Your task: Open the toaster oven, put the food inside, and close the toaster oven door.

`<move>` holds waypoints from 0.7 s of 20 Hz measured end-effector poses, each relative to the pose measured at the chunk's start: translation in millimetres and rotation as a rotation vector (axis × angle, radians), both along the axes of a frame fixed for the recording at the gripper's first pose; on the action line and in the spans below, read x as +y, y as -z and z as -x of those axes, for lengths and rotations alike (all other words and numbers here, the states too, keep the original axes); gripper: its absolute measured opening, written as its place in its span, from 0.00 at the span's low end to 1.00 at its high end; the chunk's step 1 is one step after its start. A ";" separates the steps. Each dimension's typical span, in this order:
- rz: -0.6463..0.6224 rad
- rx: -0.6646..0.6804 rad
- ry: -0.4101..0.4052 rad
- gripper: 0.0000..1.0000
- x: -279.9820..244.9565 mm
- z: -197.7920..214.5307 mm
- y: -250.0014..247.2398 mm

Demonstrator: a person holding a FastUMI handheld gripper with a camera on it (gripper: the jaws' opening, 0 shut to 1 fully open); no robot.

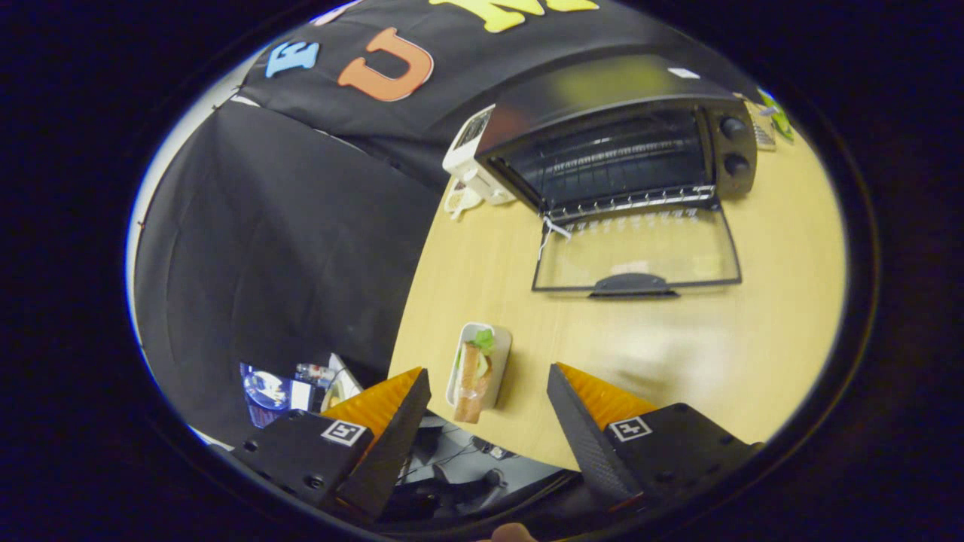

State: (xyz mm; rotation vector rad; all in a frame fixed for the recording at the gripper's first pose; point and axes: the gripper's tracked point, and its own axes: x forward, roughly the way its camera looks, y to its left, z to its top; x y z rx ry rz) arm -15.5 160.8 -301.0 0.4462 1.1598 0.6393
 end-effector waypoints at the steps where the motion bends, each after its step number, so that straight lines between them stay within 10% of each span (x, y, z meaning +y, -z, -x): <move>1: -0.021 0.039 -0.016 1.00 12.9 4.4 6.5; 14: -0.047 0.289 -0.058 0.81 70.2 12.3 79.5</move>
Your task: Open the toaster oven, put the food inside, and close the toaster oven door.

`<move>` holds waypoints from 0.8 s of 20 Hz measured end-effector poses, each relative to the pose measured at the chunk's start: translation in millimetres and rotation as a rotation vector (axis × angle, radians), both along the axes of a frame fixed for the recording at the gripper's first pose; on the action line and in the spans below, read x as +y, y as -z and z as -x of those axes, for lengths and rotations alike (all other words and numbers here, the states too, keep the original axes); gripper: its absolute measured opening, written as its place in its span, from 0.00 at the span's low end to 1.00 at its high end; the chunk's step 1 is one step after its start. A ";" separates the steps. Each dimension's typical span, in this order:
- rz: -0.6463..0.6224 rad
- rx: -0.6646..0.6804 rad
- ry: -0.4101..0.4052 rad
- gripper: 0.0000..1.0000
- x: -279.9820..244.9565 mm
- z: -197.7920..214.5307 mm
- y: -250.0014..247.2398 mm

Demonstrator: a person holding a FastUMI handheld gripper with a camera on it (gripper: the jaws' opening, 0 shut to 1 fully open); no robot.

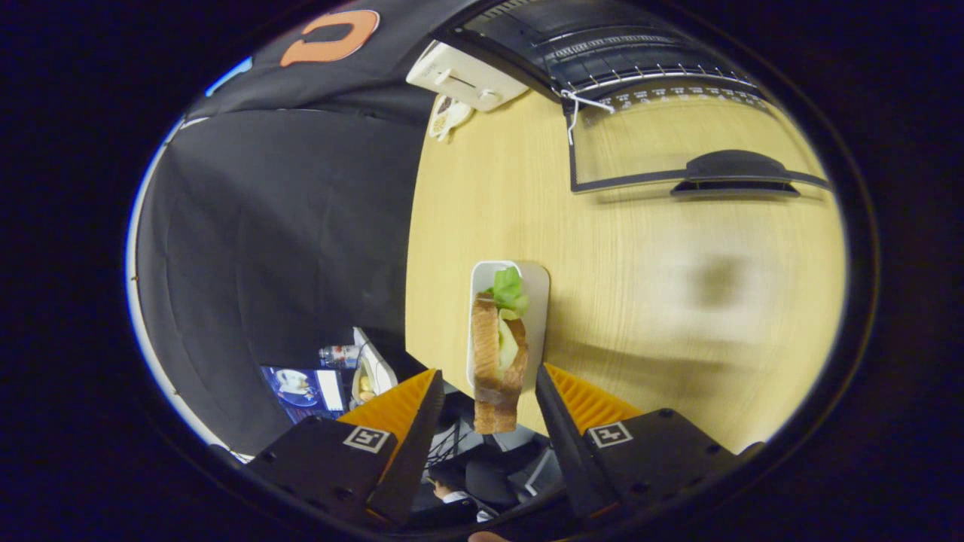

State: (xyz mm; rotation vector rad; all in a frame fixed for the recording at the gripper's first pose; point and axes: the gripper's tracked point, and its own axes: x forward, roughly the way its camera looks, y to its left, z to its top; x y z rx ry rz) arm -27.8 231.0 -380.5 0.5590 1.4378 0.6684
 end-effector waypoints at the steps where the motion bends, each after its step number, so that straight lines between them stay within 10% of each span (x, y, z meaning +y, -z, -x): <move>1: -0.003 0.009 -0.002 0.80 1.4 1.1 0.0; 8: 0.004 0.039 -0.017 0.39 1.5 4.8 3.8; 16: -0.143 0.013 0.030 0.31 -18.3 2.2 -60.6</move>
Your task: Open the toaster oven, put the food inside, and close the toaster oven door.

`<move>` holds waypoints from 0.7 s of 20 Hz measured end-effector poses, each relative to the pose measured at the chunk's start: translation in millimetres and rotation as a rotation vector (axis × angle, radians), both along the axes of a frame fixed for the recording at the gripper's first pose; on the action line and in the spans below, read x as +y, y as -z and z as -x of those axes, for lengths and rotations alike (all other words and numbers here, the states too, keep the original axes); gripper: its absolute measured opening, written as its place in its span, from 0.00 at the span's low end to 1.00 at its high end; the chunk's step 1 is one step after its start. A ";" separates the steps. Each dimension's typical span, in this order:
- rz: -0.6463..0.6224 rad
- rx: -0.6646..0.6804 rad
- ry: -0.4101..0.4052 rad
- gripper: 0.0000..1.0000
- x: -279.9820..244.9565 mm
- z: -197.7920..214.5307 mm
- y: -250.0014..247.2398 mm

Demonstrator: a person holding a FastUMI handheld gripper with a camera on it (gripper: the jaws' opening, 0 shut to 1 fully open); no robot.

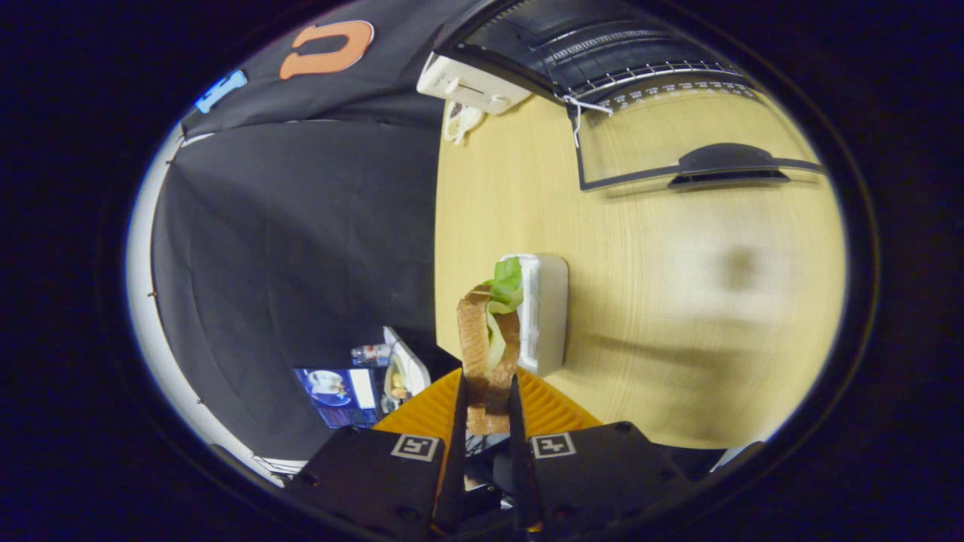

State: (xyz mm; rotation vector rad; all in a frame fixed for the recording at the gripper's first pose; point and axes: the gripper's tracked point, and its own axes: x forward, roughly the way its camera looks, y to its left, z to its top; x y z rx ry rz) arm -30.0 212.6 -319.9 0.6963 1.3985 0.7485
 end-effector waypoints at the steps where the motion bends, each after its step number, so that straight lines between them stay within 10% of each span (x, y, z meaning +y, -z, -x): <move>1: -0.024 -0.014 0.018 0.31 -4.3 -2.7 -10.1; 14: -0.184 -0.221 0.555 0.31 -109.5 -140.7 -50.0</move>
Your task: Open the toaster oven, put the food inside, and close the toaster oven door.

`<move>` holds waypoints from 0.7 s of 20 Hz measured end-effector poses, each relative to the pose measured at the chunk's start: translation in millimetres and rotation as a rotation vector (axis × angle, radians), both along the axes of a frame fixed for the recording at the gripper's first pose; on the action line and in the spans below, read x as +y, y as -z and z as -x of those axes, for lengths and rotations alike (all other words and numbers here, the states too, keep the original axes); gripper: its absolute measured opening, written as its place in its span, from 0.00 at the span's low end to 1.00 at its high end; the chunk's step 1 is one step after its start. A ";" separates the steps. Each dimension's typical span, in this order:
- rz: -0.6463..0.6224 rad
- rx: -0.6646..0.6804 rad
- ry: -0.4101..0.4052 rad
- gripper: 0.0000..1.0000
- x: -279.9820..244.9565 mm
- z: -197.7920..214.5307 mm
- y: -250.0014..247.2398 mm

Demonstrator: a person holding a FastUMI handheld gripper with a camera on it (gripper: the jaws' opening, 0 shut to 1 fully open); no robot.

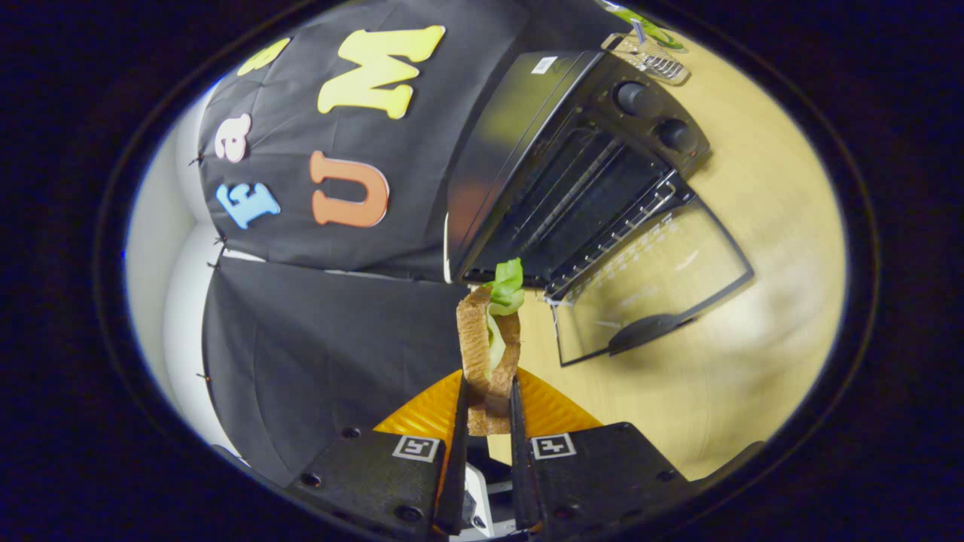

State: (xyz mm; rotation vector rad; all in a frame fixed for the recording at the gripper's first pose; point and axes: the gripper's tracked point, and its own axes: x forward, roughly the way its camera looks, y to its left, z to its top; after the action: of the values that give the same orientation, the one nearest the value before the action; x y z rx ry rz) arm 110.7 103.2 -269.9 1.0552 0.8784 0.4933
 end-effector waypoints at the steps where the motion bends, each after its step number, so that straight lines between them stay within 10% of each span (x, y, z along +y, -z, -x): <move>1: 0.005 -0.001 0.031 0.31 -5.0 -13.1 6.9; 14: -0.139 -0.088 0.415 0.31 -36.1 -157.2 56.0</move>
State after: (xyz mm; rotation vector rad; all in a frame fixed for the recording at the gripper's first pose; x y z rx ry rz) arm 267.9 67.1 -325.9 1.2948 0.5316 0.2509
